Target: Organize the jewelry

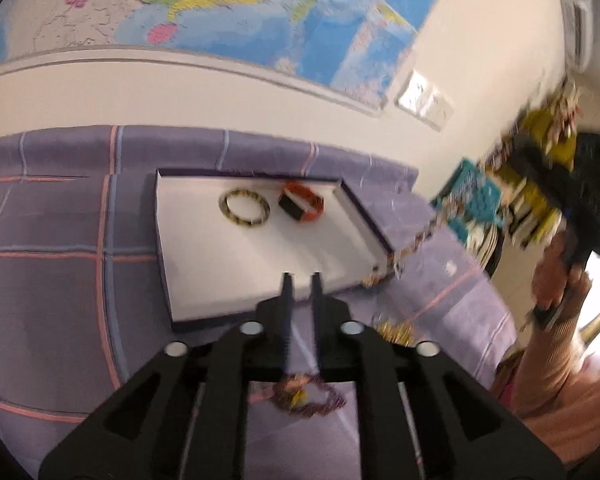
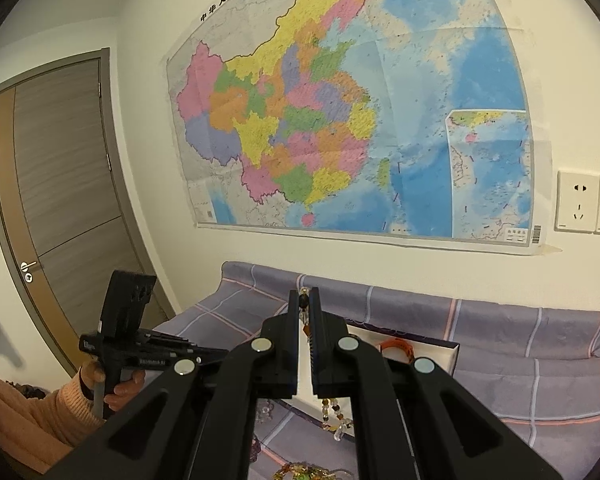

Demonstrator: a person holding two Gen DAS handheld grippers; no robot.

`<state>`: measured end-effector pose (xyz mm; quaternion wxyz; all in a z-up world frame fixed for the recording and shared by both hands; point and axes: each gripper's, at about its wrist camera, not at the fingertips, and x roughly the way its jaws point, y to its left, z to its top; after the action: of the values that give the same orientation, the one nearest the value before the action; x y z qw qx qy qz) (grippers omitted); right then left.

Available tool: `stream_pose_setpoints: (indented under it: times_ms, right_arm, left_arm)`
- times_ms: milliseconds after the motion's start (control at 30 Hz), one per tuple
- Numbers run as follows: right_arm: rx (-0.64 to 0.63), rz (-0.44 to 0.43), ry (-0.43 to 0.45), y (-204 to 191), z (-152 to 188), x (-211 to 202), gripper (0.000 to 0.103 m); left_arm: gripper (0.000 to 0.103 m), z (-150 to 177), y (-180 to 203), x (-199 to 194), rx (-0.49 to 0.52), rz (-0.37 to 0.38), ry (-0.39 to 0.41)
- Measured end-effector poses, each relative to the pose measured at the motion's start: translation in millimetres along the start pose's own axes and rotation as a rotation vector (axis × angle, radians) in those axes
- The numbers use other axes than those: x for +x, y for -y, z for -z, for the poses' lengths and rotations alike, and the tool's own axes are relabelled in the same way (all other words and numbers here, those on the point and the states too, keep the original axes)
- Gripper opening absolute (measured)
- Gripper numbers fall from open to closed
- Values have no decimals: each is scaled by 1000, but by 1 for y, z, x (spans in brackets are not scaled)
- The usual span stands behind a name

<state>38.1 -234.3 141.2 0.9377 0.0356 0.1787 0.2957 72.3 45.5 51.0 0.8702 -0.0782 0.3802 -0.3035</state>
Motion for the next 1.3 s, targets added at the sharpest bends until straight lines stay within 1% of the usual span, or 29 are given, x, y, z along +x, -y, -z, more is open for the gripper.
stream_pose_setpoints:
  times_ms: [67,100,133,233,367,433,467,500,533,600,633,667,733,1000,1067,1100,1167,1300]
  right_arm:
    - [5,1,-6,1,2,1,3]
    - [6,0,-8,2,3,2,3]
    - [6,2,-11,2,3,3,3]
    - [7,1,-17,2,5,4,3]
    - [5,3,-32,1,9,7,3]
    - [6,5,-42,1,11,9,3]
    - [7,7,-46,1,12,10,3]
    - [7,8,-48,2,12,10,3]
    - [7,9,-50,2,12,11,3]
    - [7,12,-51,3,11,12,3]
    - [6,11,-49,3,10,11,3]
    - [6,11,-47,3,10,12,3]
    - [5,10,-41,3,8,12,3]
    - [3,12,-27,5,-1,17,3]
    - [5,11,-24,7,-3,19,3]
    - [8,11,-23,8,-4,20,3]
    - [9,12,-23,10,-5,22,3]
    - [17,15,-24,14,-8,28,3]
  left_arm:
    - [26,13,4,8,37,-30,-42]
    - [36,19,5,13,58,-50,-64]
    - [42,25,7,18,76,-76,-84]
    - [49,42,6,37,114,-155,-144]
    - [50,52,0,60,108,-185,-189]
    - [42,54,-5,72,102,-207,-212]
    - [41,55,-7,75,94,-209,-220]
    - [40,54,-7,76,91,-209,-212]
    - [31,53,-8,76,80,-200,-215]
    - [21,52,-11,75,58,-191,-222]
    - [15,52,-10,74,55,-193,-222]
    - [12,52,-10,74,55,-197,-221]
    - [10,50,-7,70,54,-190,-210]
    - [10,28,10,36,52,-86,-122]
    - [9,20,14,28,58,-73,-92]
    - [0,15,15,24,58,-63,-79]
    - [1,4,16,17,48,-29,-52]
    - [1,-16,21,6,67,-34,-6]
